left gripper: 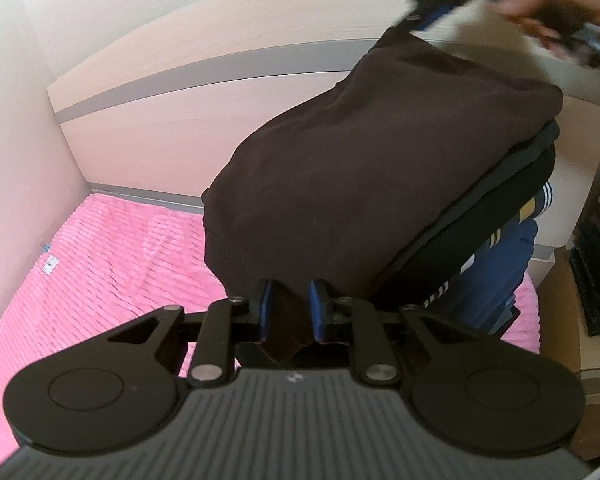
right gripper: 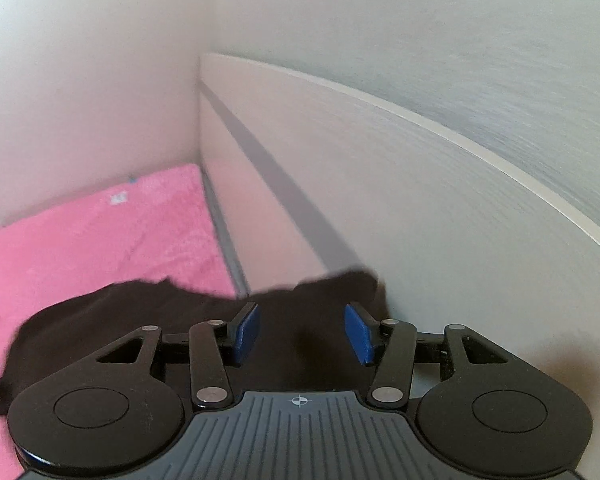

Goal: Fold clothes
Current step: 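Lower the sweater onto the top of the clothes stack with both grippers, then open both grippers and pull them back from the stack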

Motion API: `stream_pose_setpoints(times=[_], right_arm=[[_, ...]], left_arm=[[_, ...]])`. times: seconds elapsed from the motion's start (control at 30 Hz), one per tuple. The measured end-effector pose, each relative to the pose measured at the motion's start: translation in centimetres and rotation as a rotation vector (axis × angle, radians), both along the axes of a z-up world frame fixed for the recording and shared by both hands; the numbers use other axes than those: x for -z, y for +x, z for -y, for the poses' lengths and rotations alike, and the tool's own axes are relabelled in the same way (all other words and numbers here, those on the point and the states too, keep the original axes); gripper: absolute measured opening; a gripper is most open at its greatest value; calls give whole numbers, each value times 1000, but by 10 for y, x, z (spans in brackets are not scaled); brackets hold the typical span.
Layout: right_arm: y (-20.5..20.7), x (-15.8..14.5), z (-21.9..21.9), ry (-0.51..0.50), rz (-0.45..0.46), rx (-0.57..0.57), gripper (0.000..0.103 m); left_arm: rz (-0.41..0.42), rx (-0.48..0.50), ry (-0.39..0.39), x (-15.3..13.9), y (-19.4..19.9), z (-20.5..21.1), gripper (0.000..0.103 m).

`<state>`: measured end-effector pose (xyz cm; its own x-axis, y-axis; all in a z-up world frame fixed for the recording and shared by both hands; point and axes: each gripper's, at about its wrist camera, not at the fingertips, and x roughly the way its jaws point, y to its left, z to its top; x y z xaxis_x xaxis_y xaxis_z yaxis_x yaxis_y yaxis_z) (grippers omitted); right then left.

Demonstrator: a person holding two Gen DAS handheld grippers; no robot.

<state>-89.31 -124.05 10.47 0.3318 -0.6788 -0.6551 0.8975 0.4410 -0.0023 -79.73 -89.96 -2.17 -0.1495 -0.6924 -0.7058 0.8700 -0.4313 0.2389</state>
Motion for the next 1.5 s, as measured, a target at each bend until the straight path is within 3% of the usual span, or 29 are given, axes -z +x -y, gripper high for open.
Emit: stream_pose_setpoints(times=[0.13,0.27,0.37,0.47,0.53,0.57,0.6,0.8,0.97,1.2,1.23,1.27,1.3,1.37,1.43,1.5], right_arm=[[13,40,31,107,-93,-11,51],[9,67,26,157,-109,-23,50],[4,64,29,160,-67,-26,51],[0,48,23,105,-48,-33,51],[-4,35,5,48,-29,-24,56],[-7,28,-6,18,-19,-18,70],[-10,22,-16,-11,-8,-13,75],[-19,-1,-113,-89,141,-60,77],[-25,30,-168,-40,147,-106,83],[-39,21,-200,-112,167,-27,84],[-41,22,-212,-120,154,-9,90],[-43,23,-223,-112,149,5,99],[-46,24,-235,-92,151,16,102],[-49,29,-259,-50,149,30,102],[-47,36,-284,-14,129,32,102],[-45,41,-306,12,116,49,102]], left_arm=[[5,-8,-3,4,1,-6,13],[22,2,14,8,3,-12,12],[34,19,66,18,4,-15,21],[48,34,82,28,3,-20,19],[27,24,71,28,5,-26,19],[17,19,66,27,5,-28,19],[6,15,65,25,6,-31,19],[-39,-18,37,15,10,-51,19],[-80,-82,55,13,13,-63,21],[-160,-208,65,8,16,-88,47],[-179,-224,68,8,16,-93,53],[-193,-233,70,8,16,-98,56],[-207,-240,71,8,16,-103,64],[-237,-248,39,8,16,-117,70],[-250,-260,14,8,16,-129,84],[-268,-269,5,7,19,-139,89]])
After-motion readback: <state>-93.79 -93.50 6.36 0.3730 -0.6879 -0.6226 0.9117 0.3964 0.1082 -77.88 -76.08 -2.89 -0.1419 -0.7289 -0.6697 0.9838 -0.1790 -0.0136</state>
